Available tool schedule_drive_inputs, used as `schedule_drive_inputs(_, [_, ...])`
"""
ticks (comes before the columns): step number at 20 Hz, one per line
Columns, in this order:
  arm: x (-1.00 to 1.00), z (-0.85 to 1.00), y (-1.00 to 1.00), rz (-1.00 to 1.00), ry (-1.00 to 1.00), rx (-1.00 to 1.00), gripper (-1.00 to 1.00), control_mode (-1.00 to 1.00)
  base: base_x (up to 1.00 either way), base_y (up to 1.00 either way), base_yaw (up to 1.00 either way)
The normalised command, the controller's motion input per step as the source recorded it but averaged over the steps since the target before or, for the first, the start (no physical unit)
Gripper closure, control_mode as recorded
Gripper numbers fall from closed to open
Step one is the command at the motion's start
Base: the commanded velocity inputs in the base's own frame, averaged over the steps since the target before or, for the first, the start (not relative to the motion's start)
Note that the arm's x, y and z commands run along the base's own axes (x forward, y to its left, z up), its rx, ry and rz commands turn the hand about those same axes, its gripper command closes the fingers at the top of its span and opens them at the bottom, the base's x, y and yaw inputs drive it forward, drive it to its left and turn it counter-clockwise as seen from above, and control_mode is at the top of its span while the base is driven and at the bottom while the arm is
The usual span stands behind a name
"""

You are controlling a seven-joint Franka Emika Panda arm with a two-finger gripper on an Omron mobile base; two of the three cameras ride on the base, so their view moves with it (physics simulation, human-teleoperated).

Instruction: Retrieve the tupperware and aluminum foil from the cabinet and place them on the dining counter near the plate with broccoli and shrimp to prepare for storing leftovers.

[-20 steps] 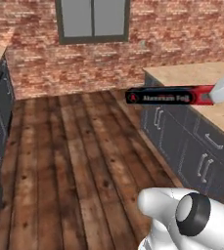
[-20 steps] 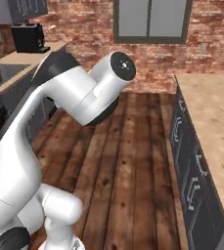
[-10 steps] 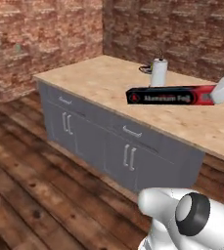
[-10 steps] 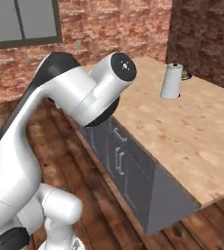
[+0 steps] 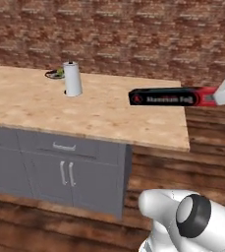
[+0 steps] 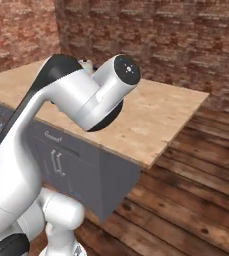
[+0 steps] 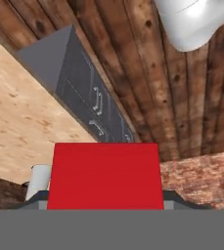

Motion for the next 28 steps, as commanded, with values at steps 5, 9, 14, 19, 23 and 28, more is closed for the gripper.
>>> schedule_drive_inputs(5, [0.00,0.00,0.00,0.00,0.00,0.00,1.00,1.00,0.08,0.22,-0.58])
schedule_drive_inputs(9, [0.00,0.00,0.00,0.00,0.00,0.00,1.00,1.00,0.10,-0.57,-0.61])
schedule_drive_inputs(14, [0.00,0.00,0.00,0.00,0.00,0.00,1.00,1.00,0.33,-0.82,-0.61])
schedule_drive_inputs(19, [0.00,0.00,0.00,0.00,0.00,0.00,1.00,1.00,0.76,-0.62,-0.50])
schedule_drive_inputs(23, [0.00,0.00,0.00,0.00,0.00,0.00,1.00,1.00,1.00,-0.17,-0.26])
schedule_drive_inputs(28, [0.00,0.00,0.00,0.00,0.00,0.00,1.00,1.00,1.00,0.00,-0.03])
